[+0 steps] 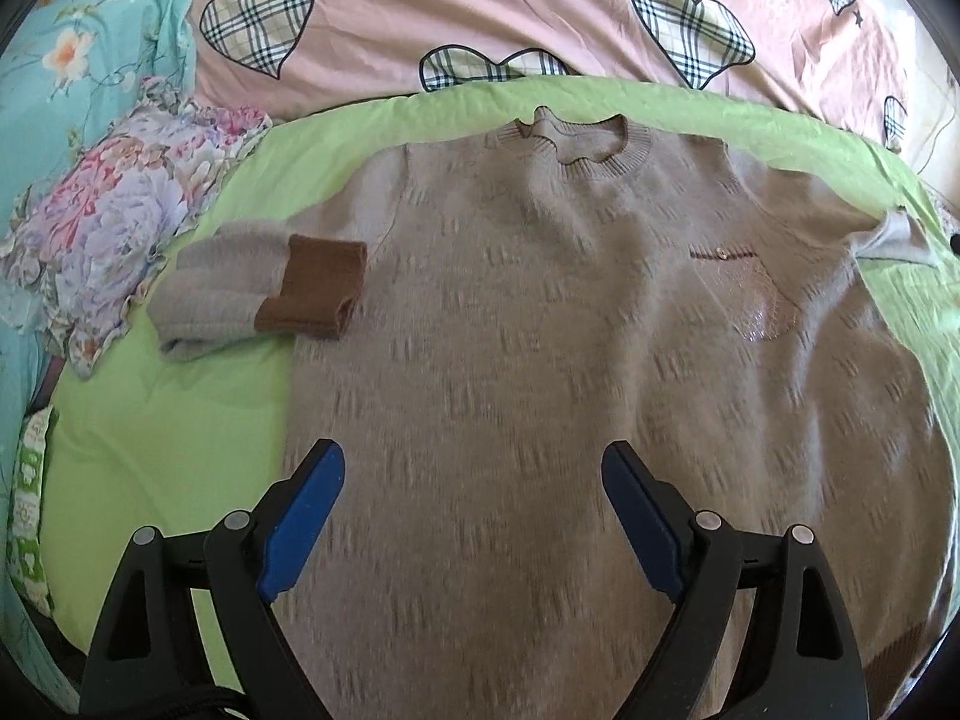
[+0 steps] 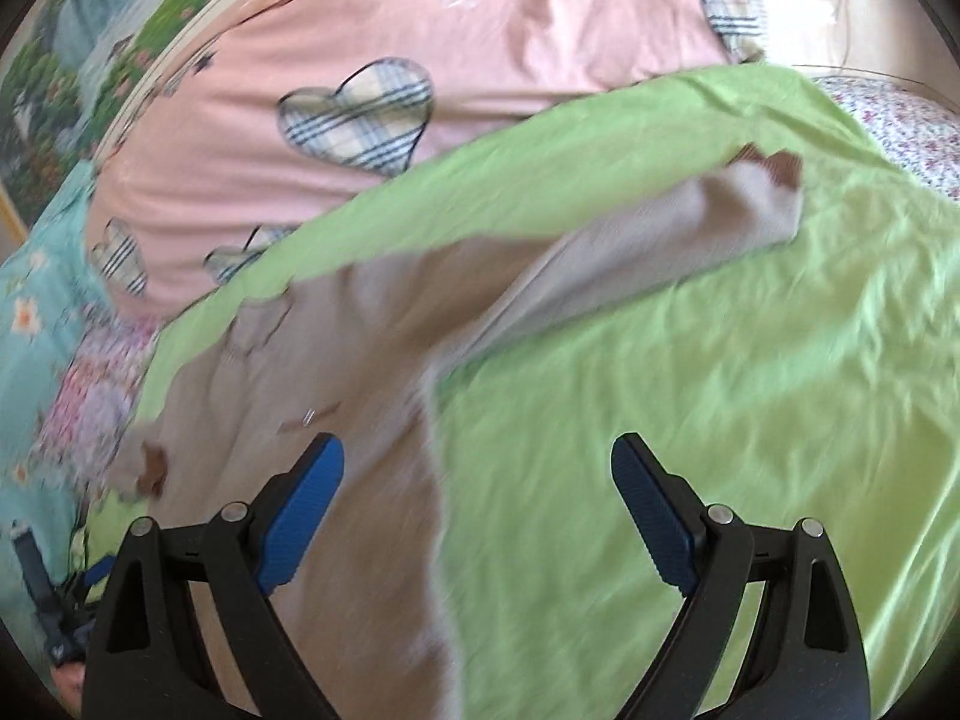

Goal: Fold small clothes
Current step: 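Reach the right gripper to the brown sleeve cuff and grasp it, then carry the held sleeve across the body with the right gripper while the left gripper grasps the other cuff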

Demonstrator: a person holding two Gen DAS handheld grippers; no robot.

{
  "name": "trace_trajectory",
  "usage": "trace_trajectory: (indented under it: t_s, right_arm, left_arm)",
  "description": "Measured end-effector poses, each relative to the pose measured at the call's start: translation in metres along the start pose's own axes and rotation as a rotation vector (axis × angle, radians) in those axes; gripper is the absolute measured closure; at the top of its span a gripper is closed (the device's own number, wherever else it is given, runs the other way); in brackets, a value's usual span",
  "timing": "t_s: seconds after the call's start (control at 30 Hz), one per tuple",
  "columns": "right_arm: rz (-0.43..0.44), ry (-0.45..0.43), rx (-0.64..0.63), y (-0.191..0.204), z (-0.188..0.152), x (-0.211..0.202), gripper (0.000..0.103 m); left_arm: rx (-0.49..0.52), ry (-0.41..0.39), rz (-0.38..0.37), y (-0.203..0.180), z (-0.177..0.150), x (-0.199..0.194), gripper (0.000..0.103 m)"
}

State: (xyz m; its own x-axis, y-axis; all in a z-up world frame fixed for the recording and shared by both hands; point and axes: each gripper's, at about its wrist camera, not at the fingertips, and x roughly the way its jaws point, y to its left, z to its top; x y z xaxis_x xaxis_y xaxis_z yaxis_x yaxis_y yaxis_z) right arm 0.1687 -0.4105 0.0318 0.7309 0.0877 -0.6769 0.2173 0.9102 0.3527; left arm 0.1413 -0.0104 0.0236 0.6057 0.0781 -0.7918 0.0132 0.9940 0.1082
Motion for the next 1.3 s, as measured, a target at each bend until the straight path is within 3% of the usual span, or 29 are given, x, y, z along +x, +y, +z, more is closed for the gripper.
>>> trace_trajectory:
  t_s: [0.33, 0.7, 0.87, 0.9, 0.93, 0.97, 1.0, 1.03, 1.1, 1.3]
  right_arm:
    - [-0.148, -0.053, 0.110, -0.069, 0.093, 0.040, 0.012]
    - [-0.358, 0.007, 0.144, -0.142, 0.171, 0.118, 0.013]
    - [-0.428, 0.136, 0.158, -0.167, 0.172, 0.161, 0.027]
    - [-0.451, 0.134, 0.125, -0.165, 0.170, 0.163, 0.033]
    - [-0.476, 0.129, 0.101, -0.162, 0.170, 0.162, 0.047]
    - [-0.476, 0.111, 0.090, -0.159, 0.170, 0.157, 0.057]
    - [-0.445, 0.090, 0.103, -0.159, 0.171, 0.152, 0.086]
    - [-0.416, 0.076, 0.123, -0.159, 0.171, 0.146, 0.093]
    - [-0.350, 0.023, 0.107, -0.147, 0.170, 0.133, 0.093]
    - [0.014, -0.072, -0.009, -0.066, 0.146, 0.122, 0.093]
  left_arm:
    - [-0.055, 0.048, -0.024, 0.012, 0.030, 0.038, 0.015]
    - [-0.071, 0.137, -0.022, 0.010, 0.035, 0.080, 0.014]
    - [-0.084, 0.159, -0.039, 0.011, 0.037, 0.091, 0.014]
    - [-0.089, 0.165, -0.042, 0.012, 0.037, 0.092, 0.015]
    - [-0.094, 0.168, -0.045, 0.012, 0.037, 0.093, 0.015]
    - [-0.098, 0.170, -0.050, 0.013, 0.037, 0.093, 0.015]
    - [-0.101, 0.171, -0.055, 0.014, 0.037, 0.093, 0.015]
    - [-0.103, 0.168, -0.058, 0.014, 0.036, 0.092, 0.015]
    - [-0.106, 0.159, -0.064, 0.015, 0.036, 0.088, 0.015]
    - [-0.131, 0.129, -0.090, 0.022, 0.033, 0.073, 0.015]
